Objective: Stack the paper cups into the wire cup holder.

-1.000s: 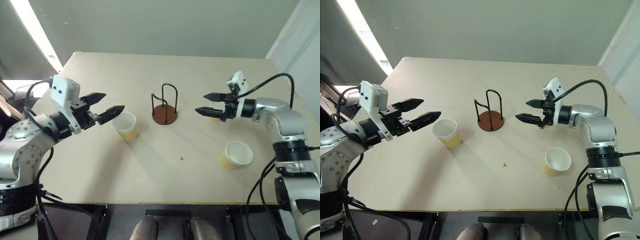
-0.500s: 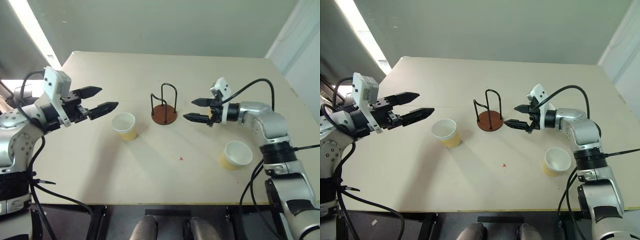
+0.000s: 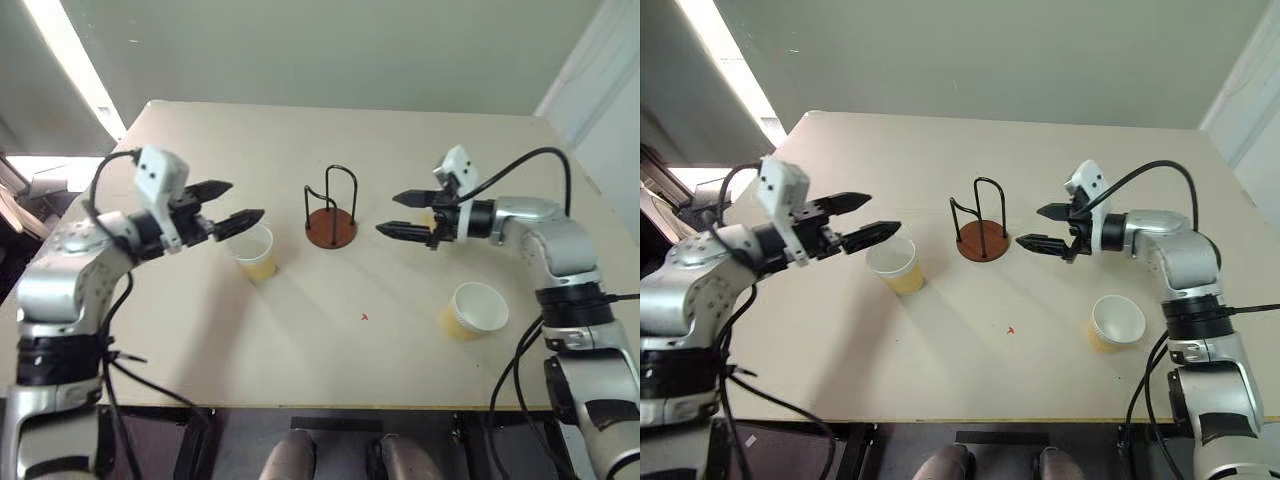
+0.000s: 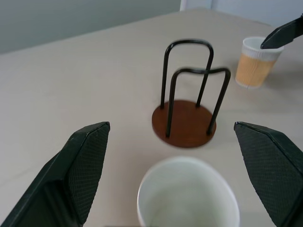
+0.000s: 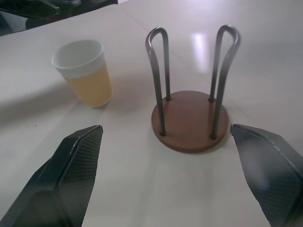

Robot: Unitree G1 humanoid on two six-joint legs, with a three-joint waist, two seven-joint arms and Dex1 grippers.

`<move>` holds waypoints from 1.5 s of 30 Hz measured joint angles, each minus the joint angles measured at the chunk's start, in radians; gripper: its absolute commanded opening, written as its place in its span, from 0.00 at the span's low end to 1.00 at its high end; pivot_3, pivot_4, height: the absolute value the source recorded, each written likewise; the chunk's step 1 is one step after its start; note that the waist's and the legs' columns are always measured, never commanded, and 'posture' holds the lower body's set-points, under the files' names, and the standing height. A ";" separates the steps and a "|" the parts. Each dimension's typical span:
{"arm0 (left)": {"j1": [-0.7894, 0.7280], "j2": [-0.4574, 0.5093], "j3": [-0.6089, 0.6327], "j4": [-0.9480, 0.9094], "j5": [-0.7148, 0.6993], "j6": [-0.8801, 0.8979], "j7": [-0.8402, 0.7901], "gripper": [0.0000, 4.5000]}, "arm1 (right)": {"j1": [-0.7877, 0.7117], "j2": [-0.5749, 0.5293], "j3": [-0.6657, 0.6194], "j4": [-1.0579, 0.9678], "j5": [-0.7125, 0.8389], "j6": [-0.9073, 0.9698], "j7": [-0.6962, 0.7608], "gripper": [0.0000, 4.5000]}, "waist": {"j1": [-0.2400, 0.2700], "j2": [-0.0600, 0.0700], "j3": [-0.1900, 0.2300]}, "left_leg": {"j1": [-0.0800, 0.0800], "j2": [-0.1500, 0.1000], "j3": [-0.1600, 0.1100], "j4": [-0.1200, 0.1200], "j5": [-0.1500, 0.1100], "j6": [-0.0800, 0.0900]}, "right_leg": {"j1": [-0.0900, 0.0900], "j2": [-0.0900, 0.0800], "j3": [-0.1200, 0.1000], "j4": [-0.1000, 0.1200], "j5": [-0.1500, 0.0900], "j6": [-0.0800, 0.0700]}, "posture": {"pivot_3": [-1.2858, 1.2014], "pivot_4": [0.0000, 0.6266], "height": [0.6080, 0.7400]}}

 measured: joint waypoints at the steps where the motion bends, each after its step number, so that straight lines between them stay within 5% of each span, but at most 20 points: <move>1: -0.027 -0.014 -0.020 0.018 0.013 -0.008 -0.003 1.00 | 0.002 -0.016 -0.007 -0.013 0.010 0.015 -0.001 0.99 | 0.000 0.000 0.000 | 0.000 0.000 0.000 0.000 0.000 0.000 | 0.000 0.000 0.000 0.000 0.000 0.000 | 0.52 0.24 1.00; 43: -0.438 -0.301 -0.204 0.846 0.375 -0.449 -0.161 1.00 | 0.055 -0.134 -0.087 -0.265 0.262 0.236 -0.049 0.99 | 0.002 0.000 0.000 | -0.007 -0.003 0.000 0.003 0.006 0.009 | -0.003 -0.002 0.001 -0.003 0.006 0.010 | 0.52 0.24 1.00; 45: -0.447 -0.313 -0.203 0.866 0.379 -0.460 -0.151 0.92 | 0.056 -0.134 -0.089 -0.265 0.262 0.237 -0.054 1.00 | 0.001 0.000 0.000 | -0.007 -0.003 0.001 0.003 0.006 0.009 | -0.003 -0.002 0.002 -0.003 0.006 0.011 | 0.52 0.24 1.00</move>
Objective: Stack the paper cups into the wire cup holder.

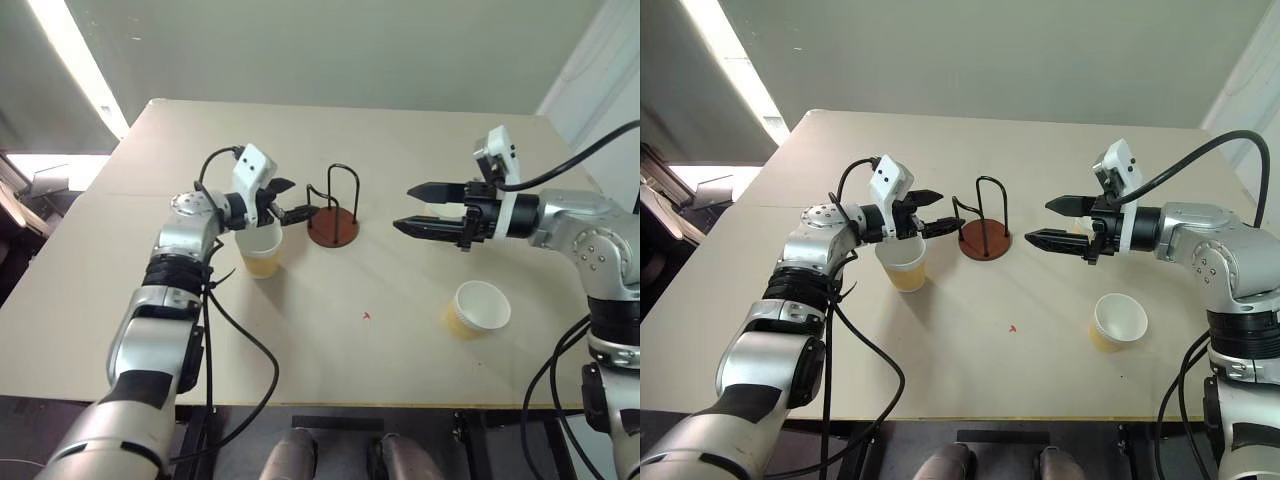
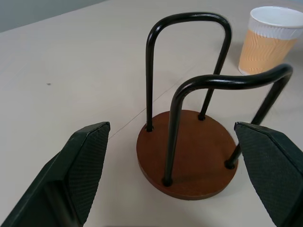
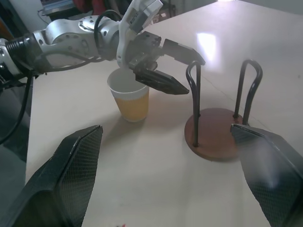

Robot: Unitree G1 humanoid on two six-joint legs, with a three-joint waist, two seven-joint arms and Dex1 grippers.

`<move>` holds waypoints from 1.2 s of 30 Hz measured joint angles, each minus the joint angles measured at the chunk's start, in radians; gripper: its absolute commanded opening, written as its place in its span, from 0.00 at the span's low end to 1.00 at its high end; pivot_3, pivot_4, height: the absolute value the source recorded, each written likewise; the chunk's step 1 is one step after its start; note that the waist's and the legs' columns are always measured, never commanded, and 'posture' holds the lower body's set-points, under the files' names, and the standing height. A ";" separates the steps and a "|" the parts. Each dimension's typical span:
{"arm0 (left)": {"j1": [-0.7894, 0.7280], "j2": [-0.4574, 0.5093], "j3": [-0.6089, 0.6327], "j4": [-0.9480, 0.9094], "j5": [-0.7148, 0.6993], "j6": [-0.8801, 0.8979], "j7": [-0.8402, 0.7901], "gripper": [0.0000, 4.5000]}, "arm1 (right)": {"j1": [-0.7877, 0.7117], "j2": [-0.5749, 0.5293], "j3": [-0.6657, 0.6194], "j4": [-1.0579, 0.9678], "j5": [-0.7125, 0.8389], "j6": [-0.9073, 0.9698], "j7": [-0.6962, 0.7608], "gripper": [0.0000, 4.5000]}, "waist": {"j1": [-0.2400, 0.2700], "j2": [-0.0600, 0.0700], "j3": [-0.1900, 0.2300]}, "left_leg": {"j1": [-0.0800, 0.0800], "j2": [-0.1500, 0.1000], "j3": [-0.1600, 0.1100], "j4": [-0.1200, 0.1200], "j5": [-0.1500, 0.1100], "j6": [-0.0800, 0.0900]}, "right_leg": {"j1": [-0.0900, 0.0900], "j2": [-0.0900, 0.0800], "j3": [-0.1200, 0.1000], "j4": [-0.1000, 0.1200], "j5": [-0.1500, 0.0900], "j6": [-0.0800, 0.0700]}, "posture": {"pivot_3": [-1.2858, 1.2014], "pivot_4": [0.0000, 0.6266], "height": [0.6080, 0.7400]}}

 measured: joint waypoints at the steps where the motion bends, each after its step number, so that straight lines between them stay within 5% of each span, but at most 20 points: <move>1: -0.002 -0.005 0.000 0.003 0.001 -0.004 0.002 0.87 | 0.000 0.000 0.000 0.000 0.001 0.000 -0.002 1.00 | 0.000 0.000 0.000 | 0.000 0.000 0.000 0.000 0.000 0.000 | 0.000 0.000 0.000 0.000 0.000 0.000 | 0.52 0.24 1.00; 12: 0.018 0.013 0.008 -0.031 -0.004 0.004 -0.028 0.01 | 0.002 -0.005 0.000 0.000 0.009 0.003 -0.015 1.00 | -0.001 0.000 0.000 | 0.000 0.000 0.000 0.000 0.000 0.001 | 0.000 0.000 0.000 0.000 0.000 0.001 | 0.52 0.24 1.00; 28: 0.068 0.027 0.054 -0.160 -0.029 0.097 -0.016 0.01 | 0.002 -0.009 0.000 0.018 0.006 -0.012 -0.004 1.00 | -0.001 0.000 0.000 | -0.001 -0.001 0.000 0.004 0.001 0.001 | 0.000 0.000 0.000 0.000 0.001 0.001 | 0.52 0.24 1.00; 36: 0.028 -0.021 0.013 -0.305 -0.069 0.163 -0.111 0.01 | 0.044 -0.130 -0.025 0.001 0.016 0.001 0.045 1.00 | 0.004 0.000 0.000 | -0.006 -0.002 0.001 0.006 0.000 0.002 | 0.000 -0.001 0.000 0.001 0.003 0.004 | 0.52 0.24 1.00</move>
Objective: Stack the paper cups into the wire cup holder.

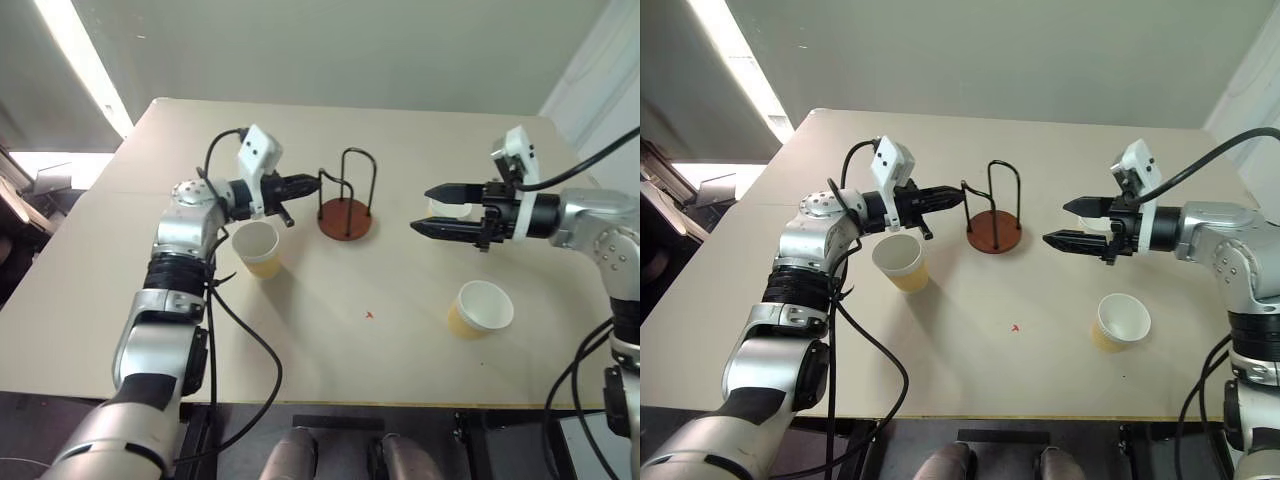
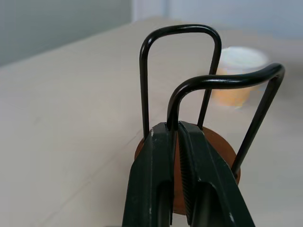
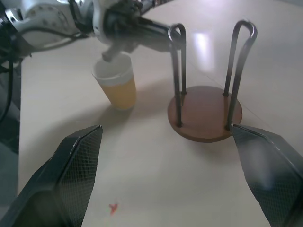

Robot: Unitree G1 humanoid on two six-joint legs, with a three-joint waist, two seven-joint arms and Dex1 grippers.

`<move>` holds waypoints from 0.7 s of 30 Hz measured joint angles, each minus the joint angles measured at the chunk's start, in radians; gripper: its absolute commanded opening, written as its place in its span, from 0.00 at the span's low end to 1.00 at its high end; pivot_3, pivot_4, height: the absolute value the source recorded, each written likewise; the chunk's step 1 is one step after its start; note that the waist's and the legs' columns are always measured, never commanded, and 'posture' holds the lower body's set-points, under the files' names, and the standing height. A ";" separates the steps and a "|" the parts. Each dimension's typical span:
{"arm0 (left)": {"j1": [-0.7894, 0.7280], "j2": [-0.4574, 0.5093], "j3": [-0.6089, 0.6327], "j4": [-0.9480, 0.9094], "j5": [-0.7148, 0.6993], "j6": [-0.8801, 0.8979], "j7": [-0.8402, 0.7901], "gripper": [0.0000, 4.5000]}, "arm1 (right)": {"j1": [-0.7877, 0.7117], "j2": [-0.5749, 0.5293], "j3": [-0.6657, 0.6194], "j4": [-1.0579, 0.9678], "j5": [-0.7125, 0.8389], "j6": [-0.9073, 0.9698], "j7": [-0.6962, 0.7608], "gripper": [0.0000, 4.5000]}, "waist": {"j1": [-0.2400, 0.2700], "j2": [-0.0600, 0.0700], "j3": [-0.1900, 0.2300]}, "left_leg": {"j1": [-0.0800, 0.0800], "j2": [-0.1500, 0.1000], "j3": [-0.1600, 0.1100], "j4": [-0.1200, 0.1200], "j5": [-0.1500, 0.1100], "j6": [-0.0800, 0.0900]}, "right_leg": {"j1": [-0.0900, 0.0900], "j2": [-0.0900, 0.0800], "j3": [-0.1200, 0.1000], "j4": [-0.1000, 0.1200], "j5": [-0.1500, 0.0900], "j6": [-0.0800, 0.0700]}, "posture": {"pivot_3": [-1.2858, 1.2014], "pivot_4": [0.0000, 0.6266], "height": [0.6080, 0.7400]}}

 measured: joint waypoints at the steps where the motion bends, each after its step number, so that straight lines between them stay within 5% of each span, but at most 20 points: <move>1: 0.000 -0.002 -0.011 -0.025 -0.007 0.015 -0.024 0.01 | 0.010 -0.018 -0.008 -0.004 0.005 0.007 0.003 1.00 | 0.000 0.000 0.000 | 0.000 0.000 0.000 0.000 0.000 0.000 | 0.000 0.000 0.000 0.000 0.000 0.000 | 0.52 0.24 1.00; 10: 0.018 0.017 -0.116 -0.128 -0.023 0.074 -0.222 0.01 | 0.171 -0.220 -0.162 -0.114 0.068 0.068 0.042 1.00 | 0.005 0.000 0.000 | -0.001 0.000 0.001 0.002 0.000 0.000 | 0.000 0.000 0.001 0.000 0.001 0.002 | 0.52 0.24 1.00; 21: 0.067 -0.009 -0.158 -0.154 -0.023 0.076 -0.303 0.01 | 0.254 -0.273 -0.288 -0.212 0.175 0.146 0.012 1.00 | 0.003 0.000 0.000 | 0.000 0.000 0.002 0.008 -0.001 0.004 | 0.001 0.000 0.002 -0.001 0.002 0.004 | 0.52 0.24 1.00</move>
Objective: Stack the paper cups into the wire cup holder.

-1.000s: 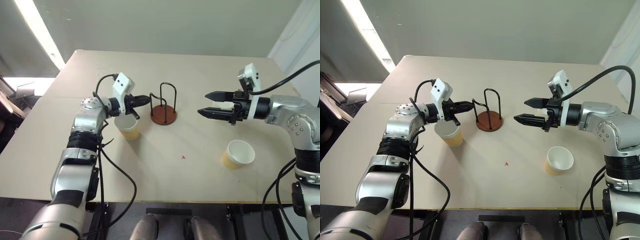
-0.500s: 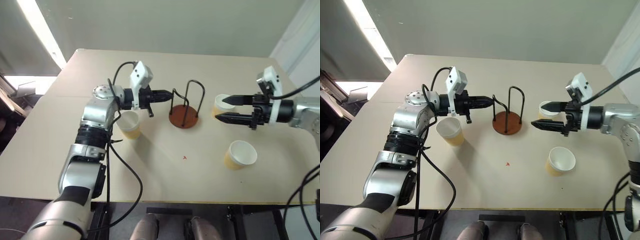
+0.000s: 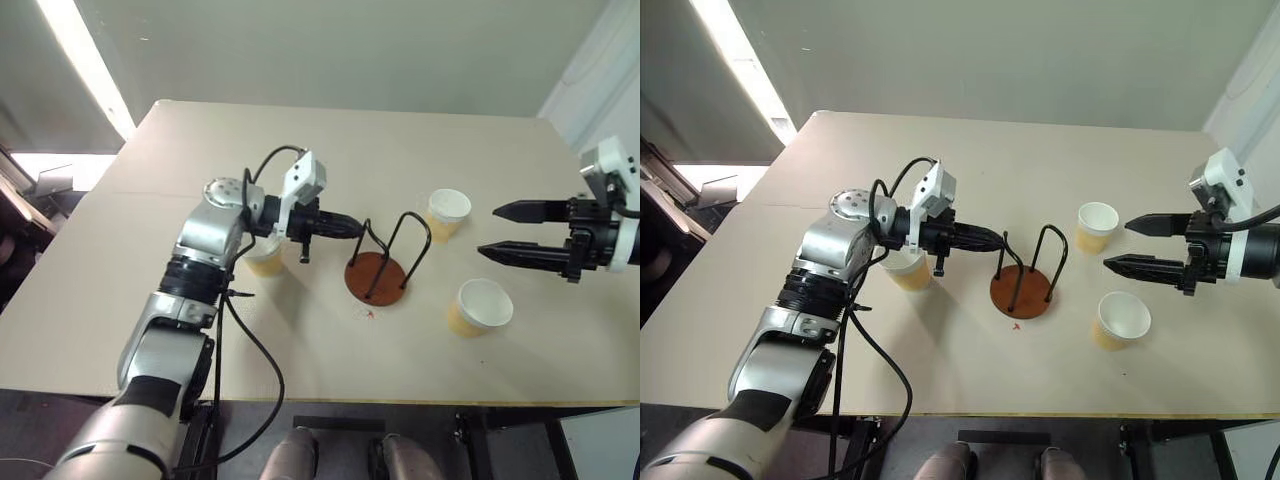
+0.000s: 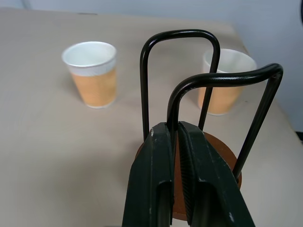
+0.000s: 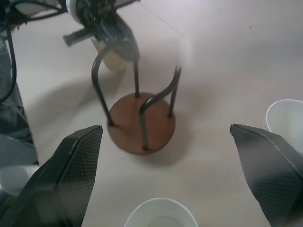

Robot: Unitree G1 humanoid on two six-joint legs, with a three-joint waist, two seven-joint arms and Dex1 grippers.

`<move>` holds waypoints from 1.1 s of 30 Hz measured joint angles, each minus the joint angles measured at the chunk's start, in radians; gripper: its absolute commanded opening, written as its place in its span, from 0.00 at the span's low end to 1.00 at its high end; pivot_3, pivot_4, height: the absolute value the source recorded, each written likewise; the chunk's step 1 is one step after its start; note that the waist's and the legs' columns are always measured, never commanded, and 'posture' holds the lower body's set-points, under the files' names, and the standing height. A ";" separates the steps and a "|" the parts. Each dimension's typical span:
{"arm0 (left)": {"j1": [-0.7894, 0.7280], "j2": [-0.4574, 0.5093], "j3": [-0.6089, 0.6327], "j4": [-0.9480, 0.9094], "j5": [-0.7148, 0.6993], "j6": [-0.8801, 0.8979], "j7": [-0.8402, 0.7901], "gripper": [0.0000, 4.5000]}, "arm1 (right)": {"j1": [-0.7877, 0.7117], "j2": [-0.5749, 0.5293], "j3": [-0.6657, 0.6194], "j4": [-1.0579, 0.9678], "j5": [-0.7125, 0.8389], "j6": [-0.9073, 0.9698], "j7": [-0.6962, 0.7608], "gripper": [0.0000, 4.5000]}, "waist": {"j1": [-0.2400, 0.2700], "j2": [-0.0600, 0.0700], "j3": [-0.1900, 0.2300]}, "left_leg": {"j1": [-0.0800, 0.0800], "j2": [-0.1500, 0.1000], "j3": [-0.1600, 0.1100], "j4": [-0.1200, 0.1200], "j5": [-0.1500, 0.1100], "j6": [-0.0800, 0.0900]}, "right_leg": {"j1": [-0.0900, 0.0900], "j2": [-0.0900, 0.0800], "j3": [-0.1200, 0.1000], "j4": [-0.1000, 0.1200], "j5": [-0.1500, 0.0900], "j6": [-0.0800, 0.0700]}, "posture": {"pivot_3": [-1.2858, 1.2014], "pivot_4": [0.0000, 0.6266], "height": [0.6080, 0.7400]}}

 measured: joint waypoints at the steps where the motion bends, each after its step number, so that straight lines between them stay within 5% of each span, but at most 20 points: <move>1: 0.020 -0.005 -0.008 -0.017 0.000 0.007 -0.002 0.01 | 0.004 0.000 -0.004 -0.007 0.007 0.004 -0.006 1.00 | 0.000 0.000 0.000 | 0.000 0.000 0.000 0.000 0.000 0.000 | 0.000 0.000 0.000 0.000 0.000 0.000 | 0.52 0.24 1.00; 11: 0.093 0.005 -0.059 -0.102 0.010 0.008 -0.004 0.01 | 0.001 0.000 -0.003 -0.020 0.042 0.010 -0.048 1.00 | 0.000 0.000 0.000 | 0.000 0.000 0.000 0.001 0.000 0.001 | 0.000 0.000 0.001 0.000 0.000 0.001 | 0.52 0.24 1.00; 12: 0.097 0.012 -0.064 -0.102 0.020 -0.007 -0.003 0.14 | -0.002 0.000 -0.001 -0.020 0.042 0.008 -0.051 1.00 | 0.000 0.000 0.000 | 0.000 0.000 0.000 0.001 0.000 0.001 | 0.001 0.000 0.001 0.000 0.000 0.001 | 0.52 0.24 1.00; 23: 0.107 0.032 -0.085 -0.076 0.067 -0.082 0.037 0.95 | -0.049 0.030 0.070 -0.003 0.039 -0.033 -0.058 1.00 | 0.000 0.000 0.000 | 0.001 0.000 0.001 0.001 0.000 0.002 | 0.001 0.000 0.001 0.000 0.001 0.002 | 0.52 0.24 1.00; 33: 0.076 0.098 -0.029 -0.169 0.010 -0.036 0.030 0.99 | -0.109 0.048 0.153 0.043 0.006 -0.096 -0.034 1.00 | 0.000 0.000 0.000 | 0.001 0.000 0.001 0.001 0.000 0.003 | 0.001 0.000 0.001 -0.001 0.001 0.002 | 0.52 0.24 1.00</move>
